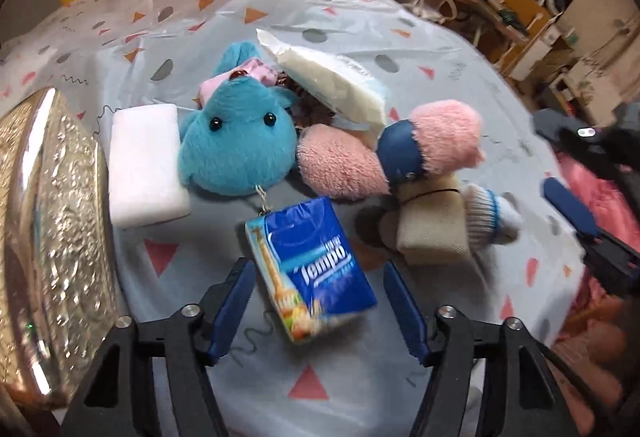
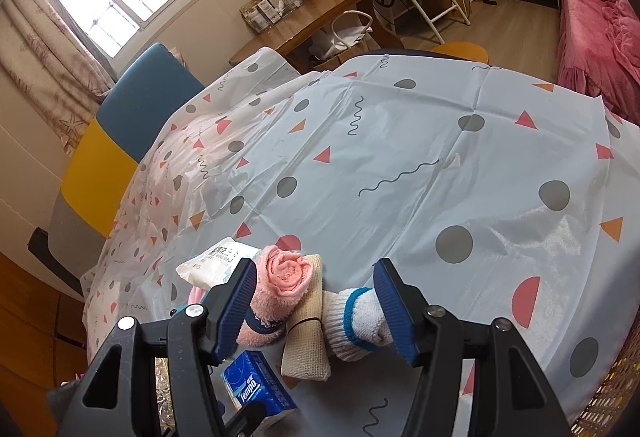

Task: Organize soft objects
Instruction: 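Grasp blue Tempo tissue pack with left gripper and lift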

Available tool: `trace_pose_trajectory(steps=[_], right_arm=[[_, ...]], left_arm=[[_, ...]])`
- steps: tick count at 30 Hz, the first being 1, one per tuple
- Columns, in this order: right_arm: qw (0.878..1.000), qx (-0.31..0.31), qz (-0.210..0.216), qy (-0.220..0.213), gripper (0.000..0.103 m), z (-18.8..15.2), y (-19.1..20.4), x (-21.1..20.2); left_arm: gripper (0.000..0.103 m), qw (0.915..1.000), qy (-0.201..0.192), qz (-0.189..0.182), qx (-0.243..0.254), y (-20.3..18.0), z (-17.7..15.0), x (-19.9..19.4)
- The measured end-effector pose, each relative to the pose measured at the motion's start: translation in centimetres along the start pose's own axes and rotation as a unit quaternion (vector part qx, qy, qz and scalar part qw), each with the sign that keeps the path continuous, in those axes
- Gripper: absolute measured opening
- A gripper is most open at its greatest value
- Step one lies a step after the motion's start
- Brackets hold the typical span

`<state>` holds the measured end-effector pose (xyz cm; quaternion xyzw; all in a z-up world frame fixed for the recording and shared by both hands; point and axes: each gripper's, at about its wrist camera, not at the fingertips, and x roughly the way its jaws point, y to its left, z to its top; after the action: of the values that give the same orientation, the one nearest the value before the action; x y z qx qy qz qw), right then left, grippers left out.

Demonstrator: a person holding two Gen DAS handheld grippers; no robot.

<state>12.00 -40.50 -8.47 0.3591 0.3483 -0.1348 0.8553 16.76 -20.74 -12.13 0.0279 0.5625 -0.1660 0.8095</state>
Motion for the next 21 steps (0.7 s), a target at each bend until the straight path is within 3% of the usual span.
trace_pose_trajectory(steps=[3,4,6,15,21], right_arm=[[1.000,0.001,0.002,0.002,0.062,0.0,0.0,0.1],[1.000,0.000,0.002,0.003,0.062,0.0,0.1,0.1],[1.000,-0.001,0.000,0.003,0.062,0.0,0.1,0.2],[0.999,-0.045,0.009,0.006,0.062,-0.5,1.7,0.4],[0.992,-0.093,0.053,0.059,0.054,-1.8,3.9,1.9]], left_arm=[[0.071,0.9995,0.013,0.027,0.009,-0.2,0.1,2.1],[0.065,0.9993,0.019,0.027,0.015,-0.2,-0.2,2.5],[0.060,0.9980,-0.009,0.036,0.051,-0.6,-1.2,1.9],[0.057,0.9869,-0.059,0.004,0.150,0.2,-8.4,-2.6],[0.057,0.9819,-0.086,-0.003,0.169,2.7,-12.8,-5.8]])
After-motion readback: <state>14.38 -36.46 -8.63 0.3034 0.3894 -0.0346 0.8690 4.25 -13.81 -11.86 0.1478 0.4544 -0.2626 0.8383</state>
